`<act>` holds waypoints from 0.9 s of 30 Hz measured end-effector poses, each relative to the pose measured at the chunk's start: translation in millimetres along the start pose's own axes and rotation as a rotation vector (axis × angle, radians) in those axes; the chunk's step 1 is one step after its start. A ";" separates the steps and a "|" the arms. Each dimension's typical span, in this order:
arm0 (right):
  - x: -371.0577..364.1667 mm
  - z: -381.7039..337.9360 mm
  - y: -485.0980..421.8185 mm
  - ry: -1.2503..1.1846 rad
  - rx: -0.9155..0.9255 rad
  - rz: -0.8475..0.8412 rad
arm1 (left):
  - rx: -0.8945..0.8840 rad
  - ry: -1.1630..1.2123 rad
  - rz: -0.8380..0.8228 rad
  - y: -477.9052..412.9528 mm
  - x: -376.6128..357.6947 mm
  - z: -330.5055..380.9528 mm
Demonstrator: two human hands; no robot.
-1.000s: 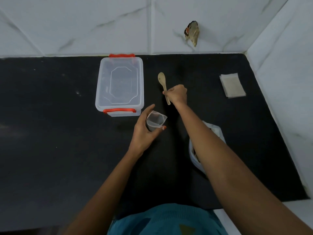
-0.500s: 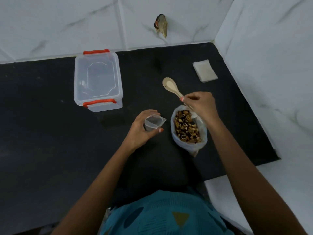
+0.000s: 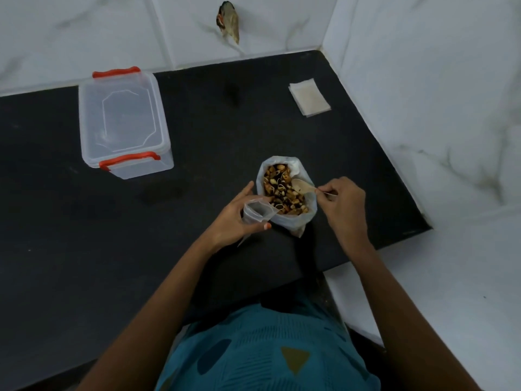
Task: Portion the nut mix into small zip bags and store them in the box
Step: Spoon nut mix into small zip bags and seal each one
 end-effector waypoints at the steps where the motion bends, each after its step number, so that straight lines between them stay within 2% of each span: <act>1: -2.5 -2.8 0.2 -0.005 0.029 0.006 | 0.008 0.006 -0.012 -1.2 -1.2 -2.1; 7: -22.8 -18.2 2.2 0.029 0.112 -0.088 | -0.012 0.113 -0.060 -3.5 -9.3 -4.3; 11: -20.5 -15.7 -2.0 -0.083 0.020 -0.102 | 0.004 0.147 -0.058 -5.1 -9.7 -5.4; 17: -33.4 -21.8 3.1 -0.111 -0.052 -0.154 | 0.000 0.168 -0.067 -5.1 -11.4 -2.5; 20: -38.9 -18.7 2.0 -0.184 -0.163 -0.175 | 0.005 0.175 -0.080 -4.6 -11.5 -2.5; 24: -40.8 -3.6 0.5 -0.400 -0.443 -0.239 | -0.006 0.189 -0.081 -3.6 -11.4 -5.3; 26: -39.9 -1.2 0.1 -0.446 -0.487 -0.239 | 0.002 0.175 -0.088 -3.7 -11.9 -5.8; 27: -39.2 -3.1 -0.1 -0.399 -0.452 -0.241 | 0.001 0.168 -0.093 -3.7 -12.2 -5.5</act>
Point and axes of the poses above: each hand's wrist, its own y-axis away from the middle knuckle, its own x-axis out of the back of the hand, z = x × y, the point moved 4 cm from there along -y, towards the middle knuckle, and after that the axes turned 7 degrees about y, right-handed, at the moved point
